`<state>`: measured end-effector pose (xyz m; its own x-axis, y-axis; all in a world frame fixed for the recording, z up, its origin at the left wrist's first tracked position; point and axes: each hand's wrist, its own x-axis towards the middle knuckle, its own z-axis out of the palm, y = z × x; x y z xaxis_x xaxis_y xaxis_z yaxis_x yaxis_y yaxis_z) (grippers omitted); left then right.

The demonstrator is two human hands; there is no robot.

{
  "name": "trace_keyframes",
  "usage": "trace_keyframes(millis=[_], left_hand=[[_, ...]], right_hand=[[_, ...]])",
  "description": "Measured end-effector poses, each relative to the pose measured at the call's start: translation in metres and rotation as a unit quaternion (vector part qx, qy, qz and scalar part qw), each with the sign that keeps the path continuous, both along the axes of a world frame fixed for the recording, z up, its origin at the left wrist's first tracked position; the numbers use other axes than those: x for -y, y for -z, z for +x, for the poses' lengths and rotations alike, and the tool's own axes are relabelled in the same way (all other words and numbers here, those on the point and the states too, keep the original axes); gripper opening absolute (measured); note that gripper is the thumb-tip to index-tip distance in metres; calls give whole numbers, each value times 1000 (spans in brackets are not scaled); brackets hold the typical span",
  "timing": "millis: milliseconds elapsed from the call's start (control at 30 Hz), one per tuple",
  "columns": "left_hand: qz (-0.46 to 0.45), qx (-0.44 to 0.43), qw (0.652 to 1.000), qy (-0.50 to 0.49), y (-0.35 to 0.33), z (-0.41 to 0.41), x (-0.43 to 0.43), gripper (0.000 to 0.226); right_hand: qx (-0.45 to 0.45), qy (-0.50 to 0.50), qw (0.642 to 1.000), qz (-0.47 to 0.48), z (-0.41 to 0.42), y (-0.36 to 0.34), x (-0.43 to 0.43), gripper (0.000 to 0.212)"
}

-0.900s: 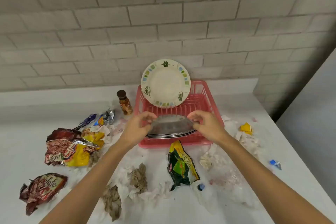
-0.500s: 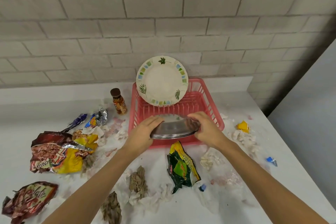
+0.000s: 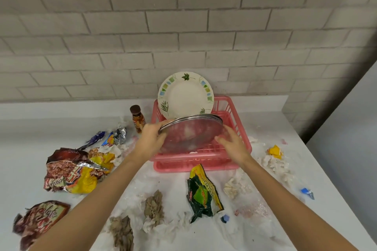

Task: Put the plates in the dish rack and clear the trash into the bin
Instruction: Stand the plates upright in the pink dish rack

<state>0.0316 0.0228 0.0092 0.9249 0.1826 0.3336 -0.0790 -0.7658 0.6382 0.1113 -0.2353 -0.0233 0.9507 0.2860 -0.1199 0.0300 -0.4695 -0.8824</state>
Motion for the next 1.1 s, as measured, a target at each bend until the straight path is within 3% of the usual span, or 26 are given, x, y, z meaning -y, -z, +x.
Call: trace_keyframes(millis=[167, 267, 333, 400, 500, 733, 1100], left_hand=[[-99, 45, 989, -97, -28, -24, 9, 15], [-172, 64, 972, -147, -40, -45, 10, 19], [-215, 76, 956, -182, -43, -62, 9, 19], [-274, 86, 935, -209, -45, -84, 7, 5], [-334, 87, 901, -265, -43, -120, -2, 9], [-413, 62, 834, -361, -17, -213, -45, 32], [-482, 73, 767, -417, 29, -357, -236, 24]], right_hand=[[-23, -29, 995, 92, -1, -13, -23, 53], [0, -38, 990, 135, -4, -19, -42, 54], [17, -36, 986, 164, -8, -23, -57, 52], [35, -36, 981, 189, -15, -33, -71, 39], [39, -72, 974, 213, -38, -45, -89, 23], [34, -182, 965, 186, -113, -35, -140, 32], [-55, -291, 949, 111, -230, -7, -343, 55]])
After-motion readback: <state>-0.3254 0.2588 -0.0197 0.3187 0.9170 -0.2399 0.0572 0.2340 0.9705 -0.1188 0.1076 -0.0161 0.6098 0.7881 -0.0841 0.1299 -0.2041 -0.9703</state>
